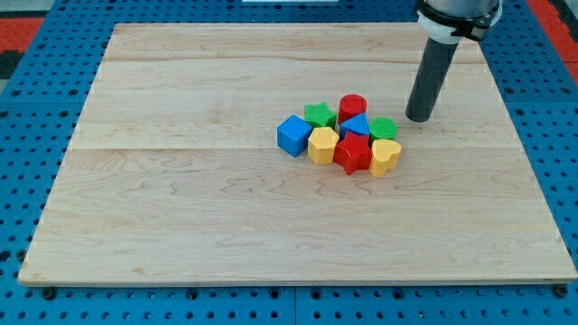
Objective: Separate the blue cube from the group of blocks
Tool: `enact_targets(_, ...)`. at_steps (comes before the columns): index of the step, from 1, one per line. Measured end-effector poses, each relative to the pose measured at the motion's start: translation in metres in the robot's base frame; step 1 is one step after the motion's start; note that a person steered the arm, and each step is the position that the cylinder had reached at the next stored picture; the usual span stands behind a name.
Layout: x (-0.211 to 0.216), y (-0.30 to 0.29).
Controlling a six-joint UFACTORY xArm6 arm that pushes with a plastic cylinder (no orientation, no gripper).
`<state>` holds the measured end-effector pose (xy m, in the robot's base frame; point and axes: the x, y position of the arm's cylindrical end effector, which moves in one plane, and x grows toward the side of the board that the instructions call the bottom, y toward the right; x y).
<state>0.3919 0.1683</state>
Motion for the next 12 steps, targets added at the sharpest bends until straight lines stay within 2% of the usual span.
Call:
enact_targets(3, 0.003, 0.012)
enact_targets(4, 0.013, -0.02)
enact_targets(7, 0.03, -0.215)
enact_targets(9, 0.067, -0.252)
enact_targets(10, 0.098, -0.311)
enact_targets(11, 0.1, -0.311)
enact_targets(12, 0.097, -0.277)
